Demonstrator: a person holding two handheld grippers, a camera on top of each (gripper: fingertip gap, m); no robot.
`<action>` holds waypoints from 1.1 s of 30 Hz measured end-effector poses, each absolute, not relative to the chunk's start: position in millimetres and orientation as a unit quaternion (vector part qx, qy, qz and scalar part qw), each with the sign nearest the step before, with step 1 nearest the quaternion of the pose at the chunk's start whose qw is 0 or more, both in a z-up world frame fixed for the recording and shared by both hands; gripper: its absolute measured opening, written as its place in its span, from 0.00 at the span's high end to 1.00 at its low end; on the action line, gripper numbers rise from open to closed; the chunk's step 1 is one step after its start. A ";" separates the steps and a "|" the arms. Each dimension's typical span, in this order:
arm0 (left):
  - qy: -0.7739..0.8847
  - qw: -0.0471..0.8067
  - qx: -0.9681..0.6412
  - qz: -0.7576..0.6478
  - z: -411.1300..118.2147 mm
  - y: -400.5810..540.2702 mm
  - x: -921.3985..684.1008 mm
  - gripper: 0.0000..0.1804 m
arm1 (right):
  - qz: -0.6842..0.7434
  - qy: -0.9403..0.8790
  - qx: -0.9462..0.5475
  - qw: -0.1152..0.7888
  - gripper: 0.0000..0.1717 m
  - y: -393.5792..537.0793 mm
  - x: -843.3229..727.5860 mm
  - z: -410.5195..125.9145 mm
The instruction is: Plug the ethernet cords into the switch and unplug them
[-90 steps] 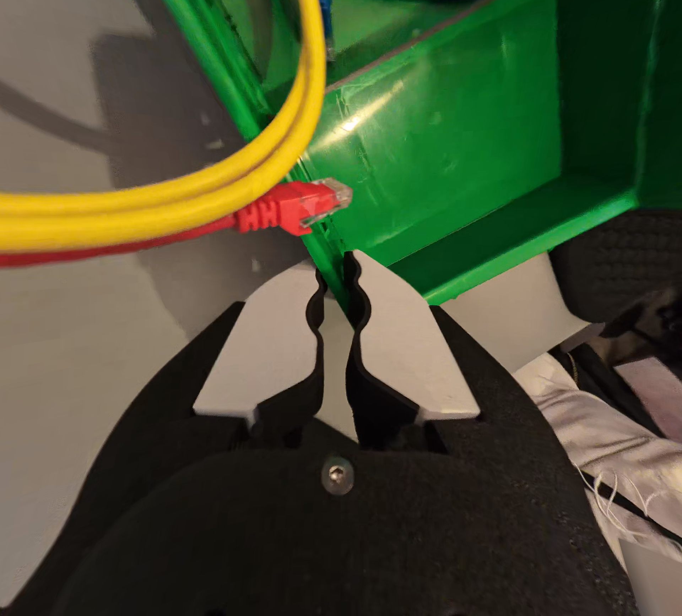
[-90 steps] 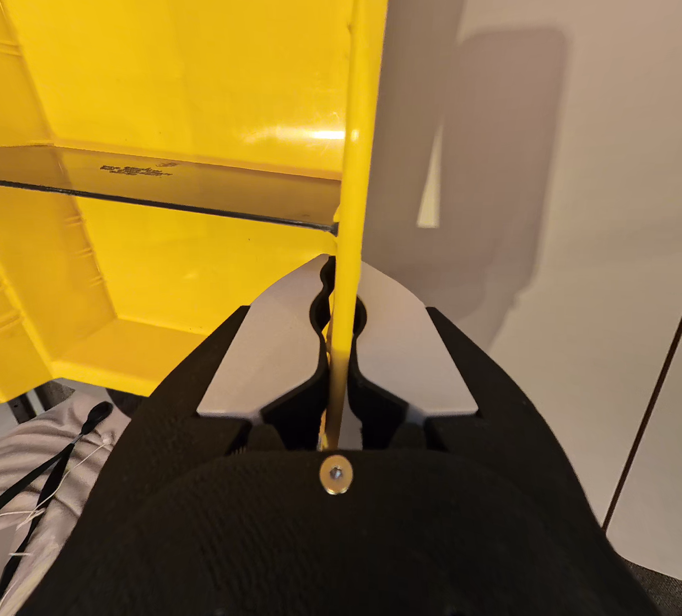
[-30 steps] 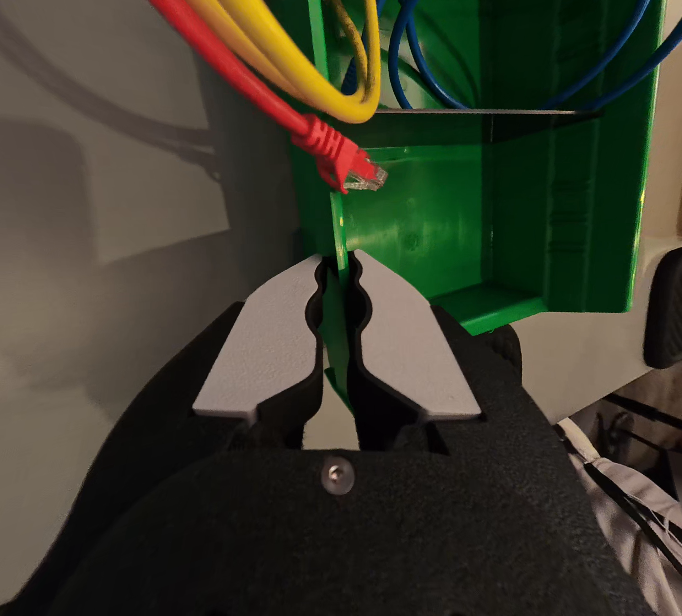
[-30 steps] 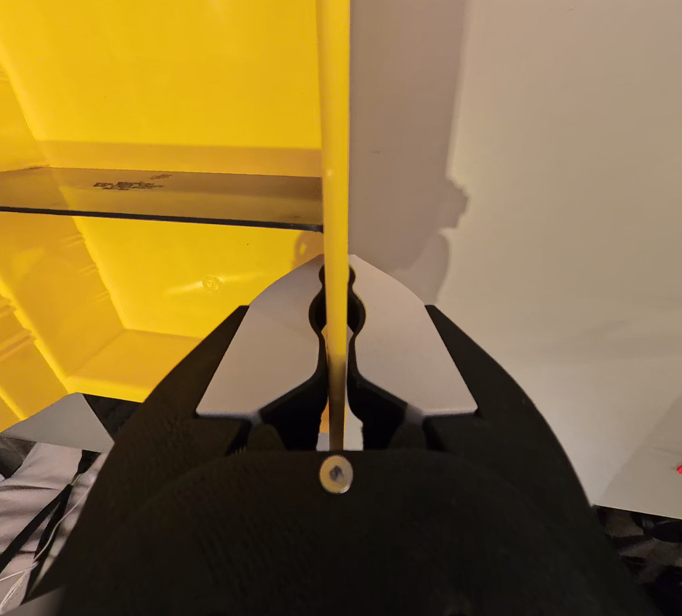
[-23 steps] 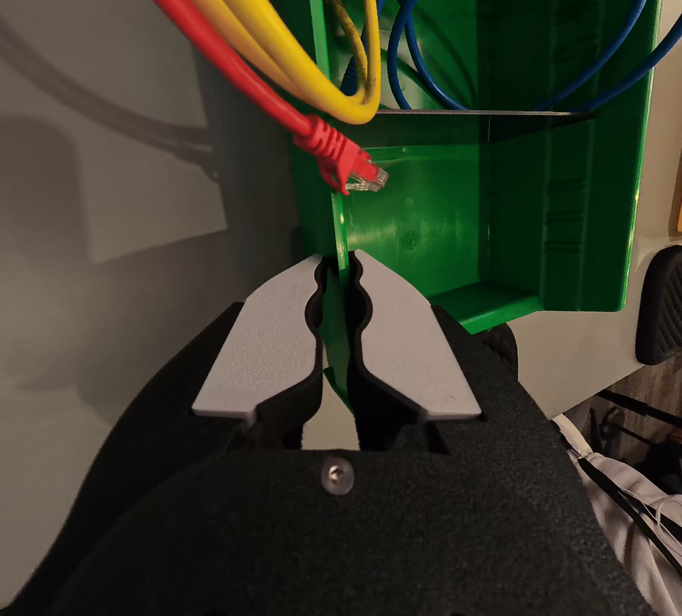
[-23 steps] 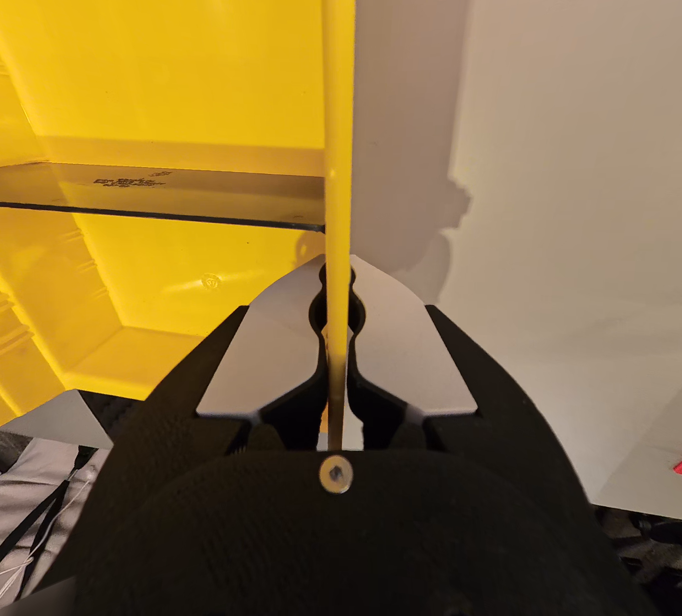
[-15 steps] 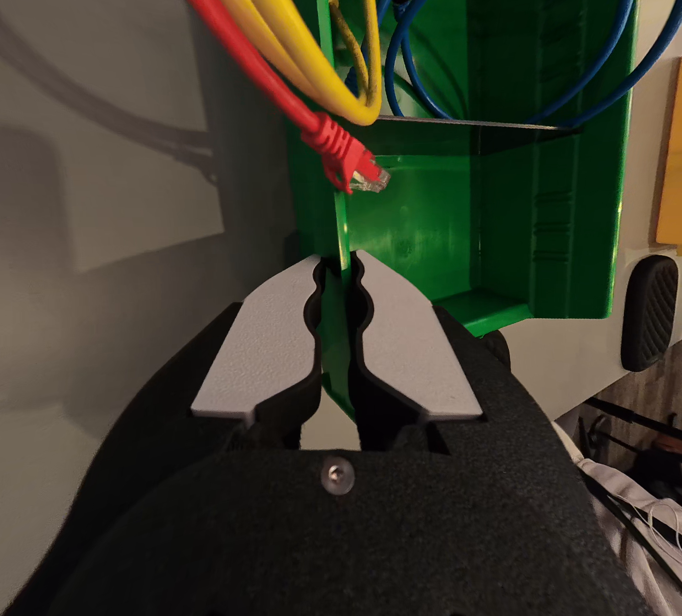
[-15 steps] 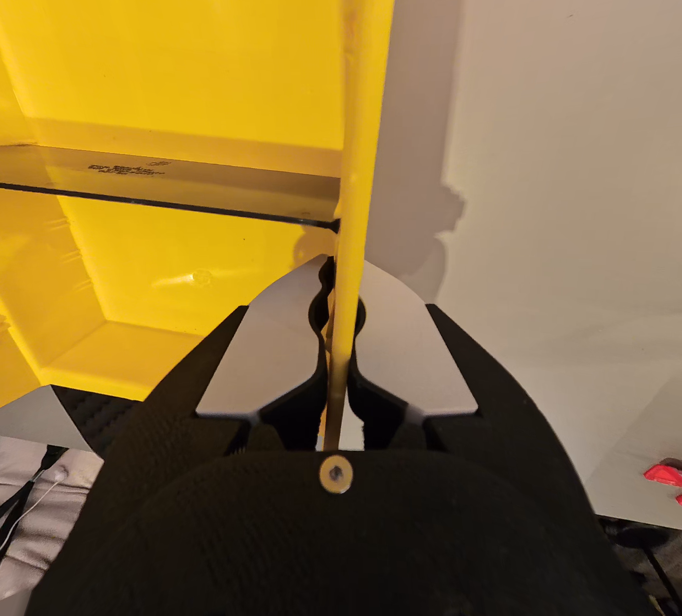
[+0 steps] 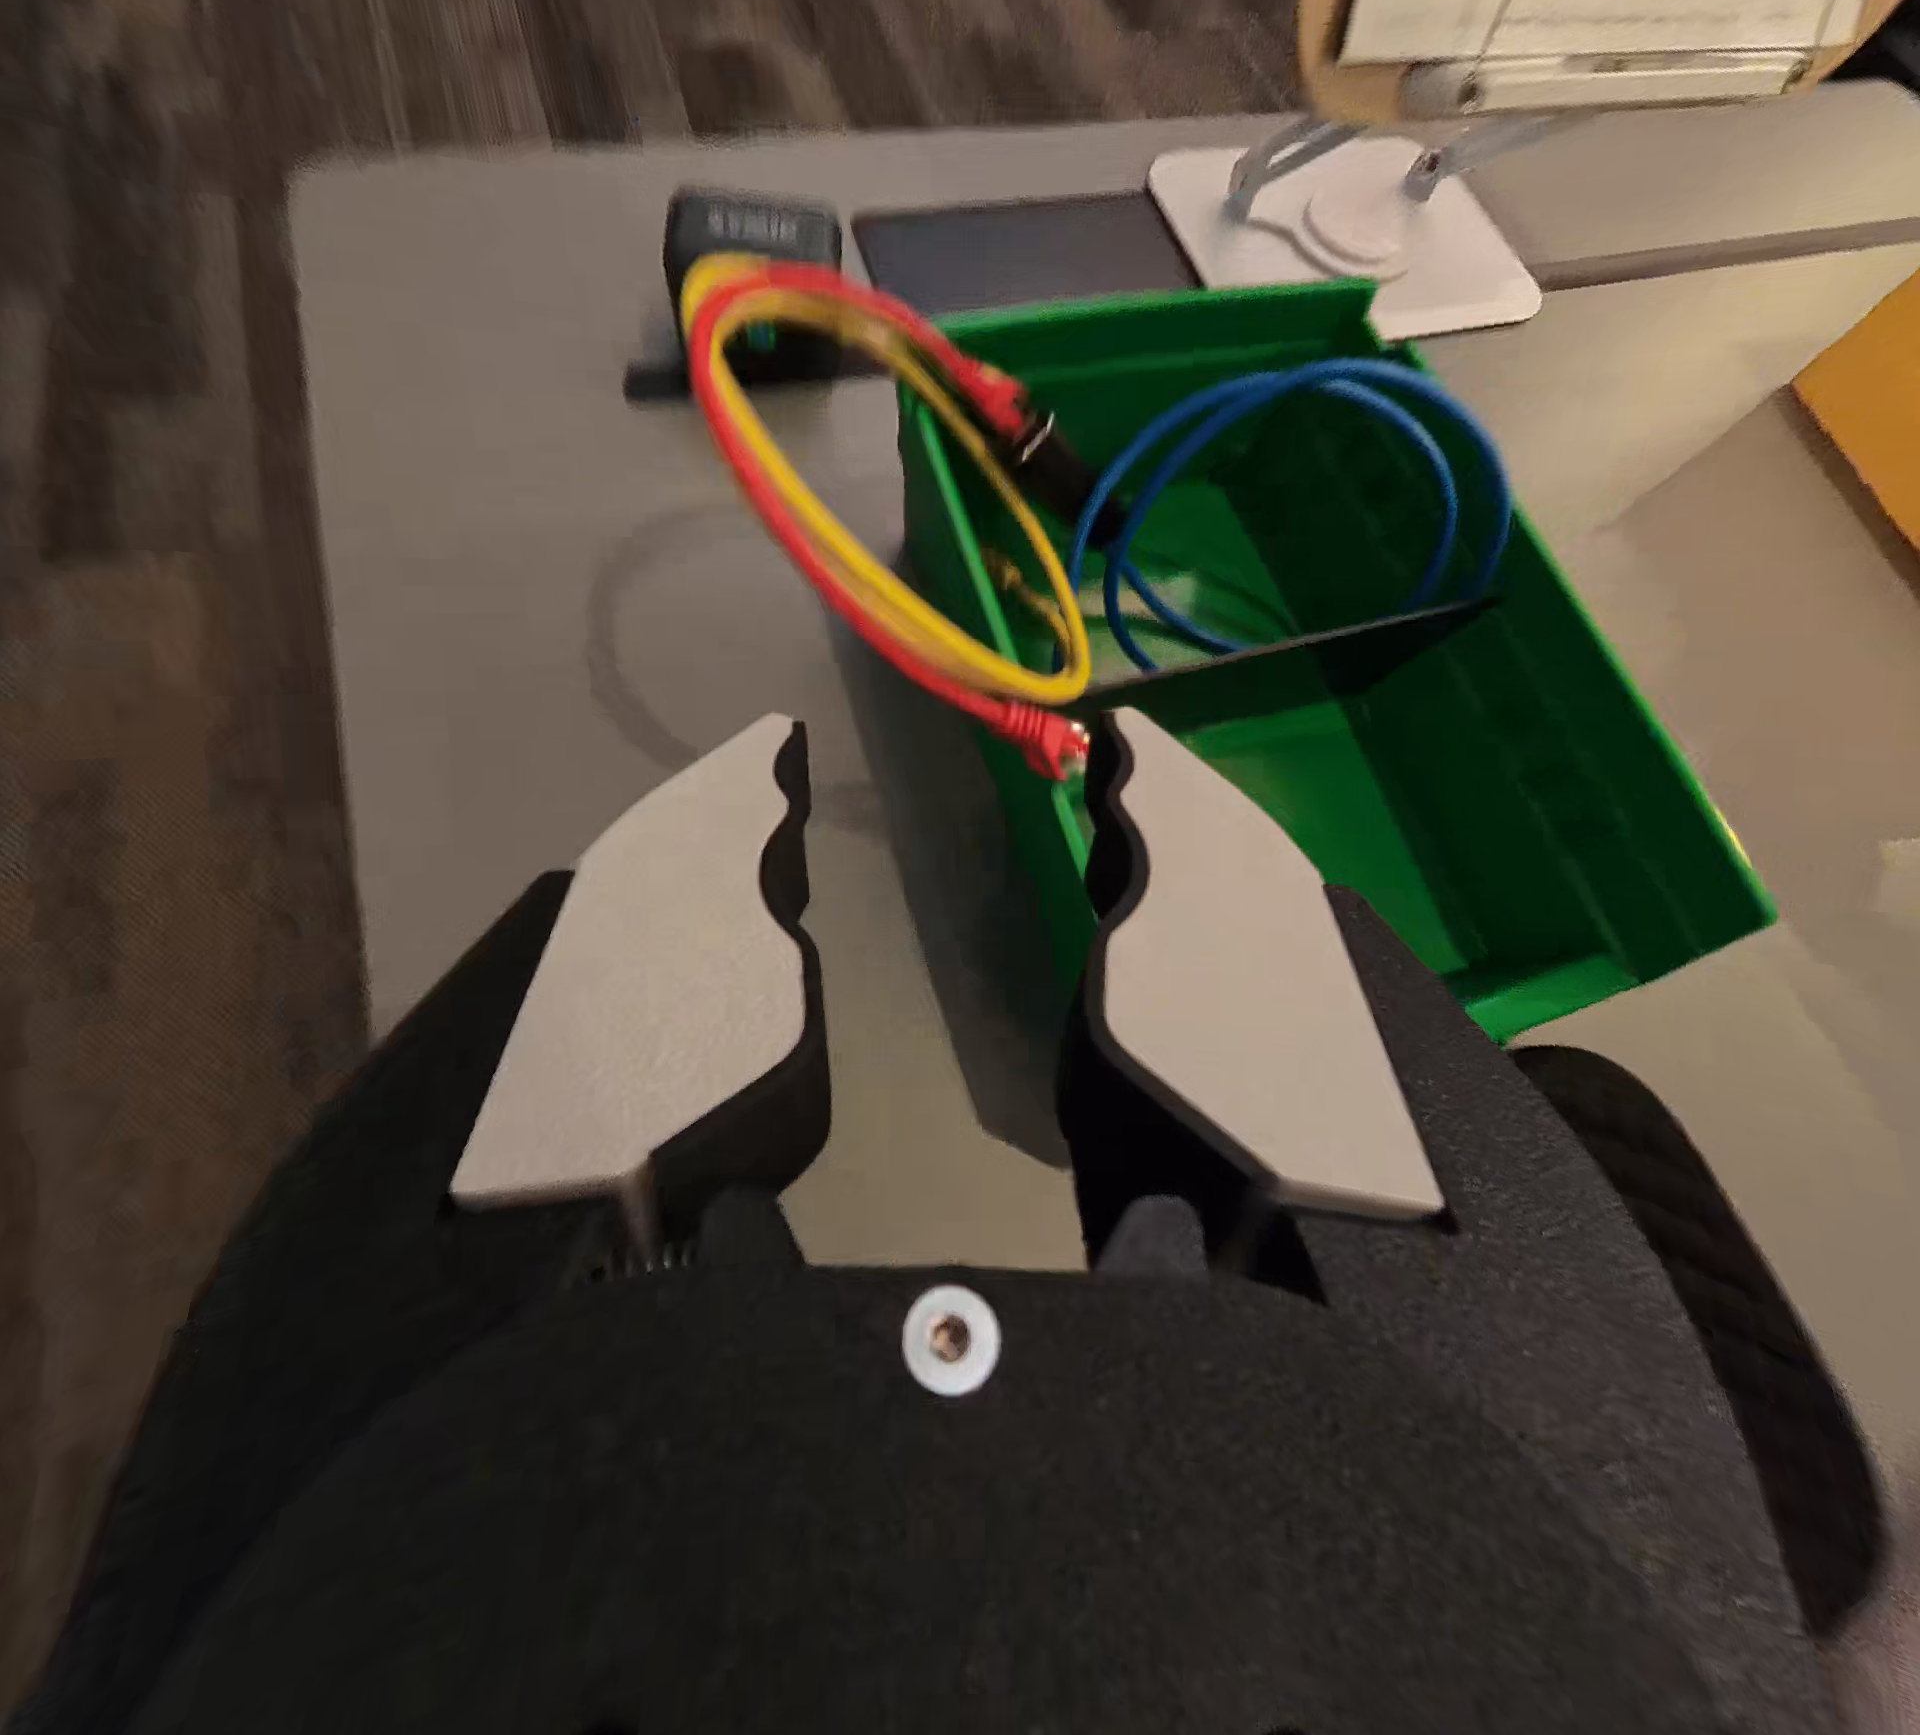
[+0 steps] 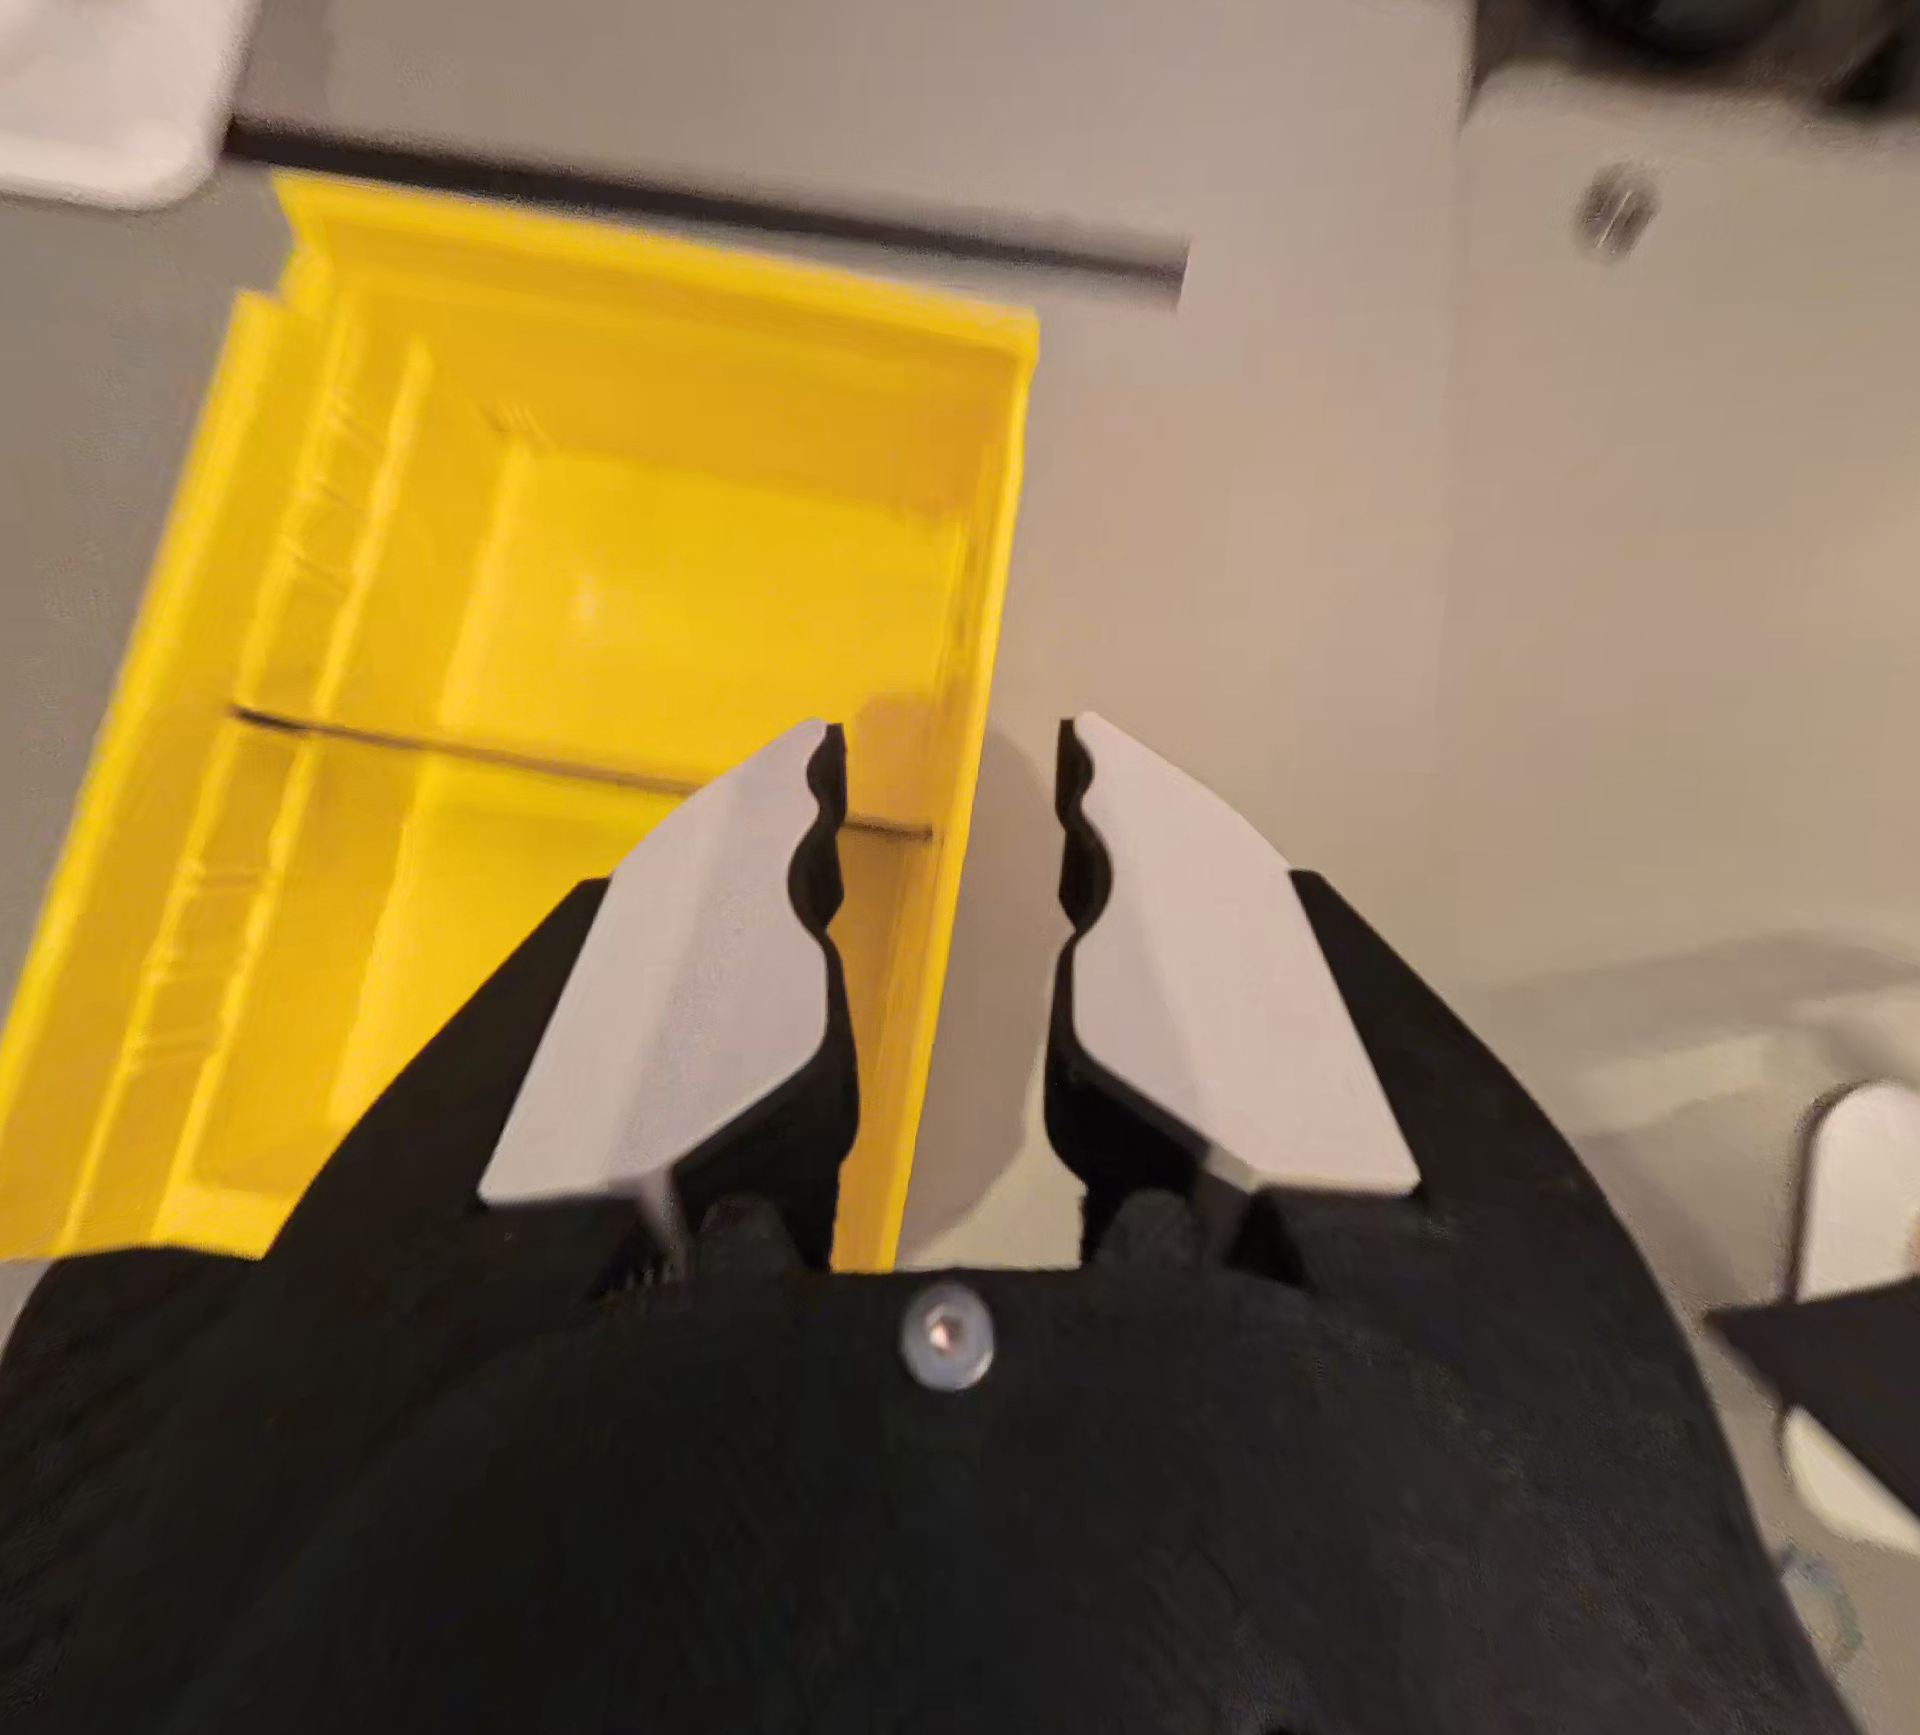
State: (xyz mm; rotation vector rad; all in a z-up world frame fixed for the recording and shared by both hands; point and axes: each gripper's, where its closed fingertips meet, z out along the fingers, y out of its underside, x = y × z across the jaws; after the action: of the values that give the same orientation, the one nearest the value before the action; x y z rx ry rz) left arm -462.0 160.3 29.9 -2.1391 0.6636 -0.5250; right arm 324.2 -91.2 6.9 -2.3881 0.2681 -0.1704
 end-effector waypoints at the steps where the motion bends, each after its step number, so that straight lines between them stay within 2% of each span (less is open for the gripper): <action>1: 0.286 0.428 -0.836 -0.192 42.4 161.9 -455.0 0.73 | -0.085 0.077 -0.906 0.408 0.77 -81.9 316.8 34.2; 3: 0.330 0.451 -0.812 -0.166 59.7 161.8 -431.1 0.75 | -0.113 0.016 -0.845 0.522 0.76 -63.5 289.2 95.2; 6: 0.441 0.443 -0.775 -0.092 59.9 161.6 -388.2 0.75 | -0.121 -0.060 -0.729 0.671 0.76 -49.9 229.4 179.0; 9: 0.584 0.428 -0.682 0.102 48.2 180.6 -366.5 0.76 | -0.073 -0.089 -0.648 0.753 0.76 -42.9 177.0 225.3; 11: 0.657 0.408 -0.601 0.201 34.6 193.6 -353.0 0.78 | -0.020 -0.096 -0.619 0.779 0.76 -35.3 150.0 237.9; 14: 0.707 0.359 -0.556 0.248 4.0 212.9 -336.8 0.78 | 0.045 -0.099 -0.612 0.783 0.74 -20.4 125.3 226.1; 17: 0.773 0.295 -0.464 0.316 -19.7 232.0 -338.6 0.80 | 0.078 -0.121 -0.627 0.765 0.73 -6.6 112.7 188.7; 20: 0.813 0.231 -0.432 0.314 -42.2 241.0 -347.0 0.82 | 0.071 -0.094 -0.686 0.718 0.73 11.9 132.4 161.1; 22: 0.832 0.205 -0.423 0.295 -55.4 241.8 -346.4 0.80 | 0.077 -0.091 -0.690 0.714 0.73 14.3 137.3 155.6; 28: 0.857 0.210 -0.352 0.314 -70.0 256.8 -335.1 0.79 | 0.126 -0.077 -0.666 0.731 0.74 9.7 142.2 162.4; 33: 0.882 0.210 -0.260 0.333 -75.7 262.6 -332.0 0.83 | 0.149 -0.068 -0.661 0.732 0.74 9.5 145.7 161.1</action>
State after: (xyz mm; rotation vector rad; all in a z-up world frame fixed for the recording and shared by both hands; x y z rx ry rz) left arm -332.0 262.6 -75.7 -0.7233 2.4517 0.9266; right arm 145.7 9.5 161.1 -1.4552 -0.1500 0.3272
